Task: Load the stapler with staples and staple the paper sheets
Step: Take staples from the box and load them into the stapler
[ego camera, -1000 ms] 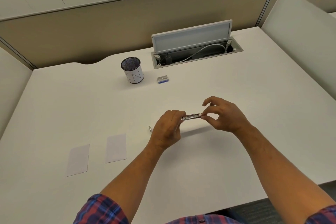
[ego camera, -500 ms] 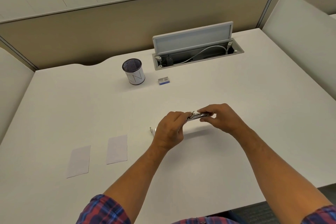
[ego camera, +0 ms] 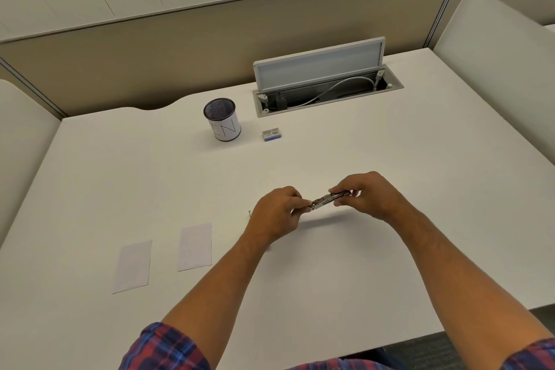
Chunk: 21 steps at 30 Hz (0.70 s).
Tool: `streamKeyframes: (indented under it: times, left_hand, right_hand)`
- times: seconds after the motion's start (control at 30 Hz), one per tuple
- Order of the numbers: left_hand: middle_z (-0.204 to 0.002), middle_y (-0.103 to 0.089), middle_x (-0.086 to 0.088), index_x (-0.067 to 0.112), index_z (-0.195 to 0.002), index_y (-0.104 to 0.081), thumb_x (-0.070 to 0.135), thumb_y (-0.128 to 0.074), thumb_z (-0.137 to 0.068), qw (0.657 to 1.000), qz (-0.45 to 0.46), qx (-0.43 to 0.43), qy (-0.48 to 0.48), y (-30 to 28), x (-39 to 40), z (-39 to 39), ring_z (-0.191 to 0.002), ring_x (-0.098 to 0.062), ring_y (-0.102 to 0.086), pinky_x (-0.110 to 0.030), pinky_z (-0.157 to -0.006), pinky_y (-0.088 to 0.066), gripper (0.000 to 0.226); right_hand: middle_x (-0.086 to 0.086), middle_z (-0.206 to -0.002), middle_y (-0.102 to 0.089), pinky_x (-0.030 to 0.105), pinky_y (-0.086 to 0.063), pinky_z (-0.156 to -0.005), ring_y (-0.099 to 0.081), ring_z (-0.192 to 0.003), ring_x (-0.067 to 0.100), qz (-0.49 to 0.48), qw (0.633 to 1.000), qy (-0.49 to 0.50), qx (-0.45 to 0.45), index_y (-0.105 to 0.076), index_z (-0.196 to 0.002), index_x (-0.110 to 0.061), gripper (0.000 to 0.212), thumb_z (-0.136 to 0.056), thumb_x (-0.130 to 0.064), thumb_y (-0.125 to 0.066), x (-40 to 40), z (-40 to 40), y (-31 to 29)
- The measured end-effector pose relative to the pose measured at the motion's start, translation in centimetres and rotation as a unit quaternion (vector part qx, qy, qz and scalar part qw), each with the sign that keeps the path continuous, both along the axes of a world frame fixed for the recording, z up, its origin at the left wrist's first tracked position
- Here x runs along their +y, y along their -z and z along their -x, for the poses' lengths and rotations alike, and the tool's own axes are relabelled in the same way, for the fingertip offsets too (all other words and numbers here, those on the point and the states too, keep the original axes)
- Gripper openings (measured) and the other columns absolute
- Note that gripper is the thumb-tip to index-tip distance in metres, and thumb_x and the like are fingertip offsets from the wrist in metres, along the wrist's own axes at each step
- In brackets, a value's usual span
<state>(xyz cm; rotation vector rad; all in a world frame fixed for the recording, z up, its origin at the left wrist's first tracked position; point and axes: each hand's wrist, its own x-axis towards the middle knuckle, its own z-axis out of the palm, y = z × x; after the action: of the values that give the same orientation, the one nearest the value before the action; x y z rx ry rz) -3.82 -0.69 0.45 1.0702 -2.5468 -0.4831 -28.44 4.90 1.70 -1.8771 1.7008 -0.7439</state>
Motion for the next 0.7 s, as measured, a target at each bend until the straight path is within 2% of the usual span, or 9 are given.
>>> streamKeyframes:
  times: [0.07, 0.17, 0.33, 0.43, 0.57, 0.7]
  left_hand:
    - [-0.096, -0.073, 0.0, 0.024, -0.107, -0.081, 0.027, -0.071, -0.094, 0.999, -0.033, 0.022, -0.012, -0.2, -0.1, 0.2, -0.085, -0.024, -0.066, -0.038, -0.069, -0.052, 0.017]
    - [-0.094, -0.075, -0.001, 0.019, -0.104, -0.081, 0.021, -0.072, -0.093, 0.999, -0.036, 0.031, -0.013, -0.2, -0.1, 0.2, -0.086, -0.024, -0.067, -0.04, -0.071, -0.053, 0.014]
    - [-0.095, -0.075, -0.001, 0.017, -0.103, -0.078, 0.016, -0.069, -0.093, 1.0, -0.019, 0.022, -0.008, -0.2, 0.3, 0.1, -0.087, -0.026, -0.065, -0.042, -0.072, -0.053, 0.013]
    - [-0.1, -0.072, 0.001, 0.021, -0.116, -0.072, 0.018, -0.066, -0.096, 1.0, 0.007, 0.009, -0.002, -0.4, 0.7, 0.1, -0.087, -0.026, -0.063, -0.04, -0.069, -0.052, 0.021]
    - [-0.099, -0.064, -0.001, 0.033, -0.148, -0.046, 0.019, -0.062, -0.097, 0.994, 0.047, -0.062, 0.071, -0.9, 0.5, 0.3, -0.077, -0.027, -0.057, -0.039, -0.063, -0.047, 0.055]
    - [-0.1, -0.061, 0.0, 0.044, -0.152, -0.028, 0.017, -0.062, -0.097, 0.978, 0.087, -0.146, 0.12, -1.1, 0.2, 0.9, -0.071, -0.027, -0.054, -0.033, -0.065, -0.035, 0.07]
  right_hand:
    - [-0.008, -0.089, -0.077, 0.031, -0.052, -0.068, -0.063, -0.072, 0.014, 0.03, 0.999, -0.02, 0.018, -0.082, -0.108, -0.025, 0.03, -0.081, -0.011, -0.087, 0.2, -0.1, -0.2]
    - [-0.008, -0.089, -0.076, 0.039, -0.054, -0.063, -0.067, -0.072, 0.02, 0.073, 0.994, -0.04, 0.065, -0.083, -0.103, -0.026, 0.027, -0.082, -0.01, -0.086, 0.5, -0.1, -0.6]
    - [-0.005, -0.085, -0.076, 0.032, -0.05, -0.05, -0.066, -0.061, 0.023, 0.137, 0.972, -0.103, 0.159, -0.084, -0.102, -0.026, 0.028, -0.079, -0.01, -0.088, 0.5, -0.1, -1.5]
    - [-0.007, -0.086, -0.076, 0.032, -0.052, -0.057, -0.067, -0.066, 0.021, 0.132, 0.976, -0.097, 0.147, -0.08, -0.105, -0.022, 0.025, -0.082, -0.013, -0.086, 0.4, 0.2, -1.6]
    - [-0.008, -0.085, -0.077, 0.039, -0.057, -0.064, -0.071, -0.075, 0.021, 0.113, 0.983, -0.087, 0.116, -0.077, -0.093, -0.017, 0.017, -0.081, -0.008, -0.085, 0.4, 0.7, -0.8]
    - [-0.01, -0.086, -0.077, 0.036, -0.057, -0.065, -0.071, -0.076, 0.019, 0.106, 0.986, -0.07, 0.104, -0.077, -0.091, -0.018, 0.018, -0.08, -0.01, -0.087, 0.7, 0.6, 0.3]
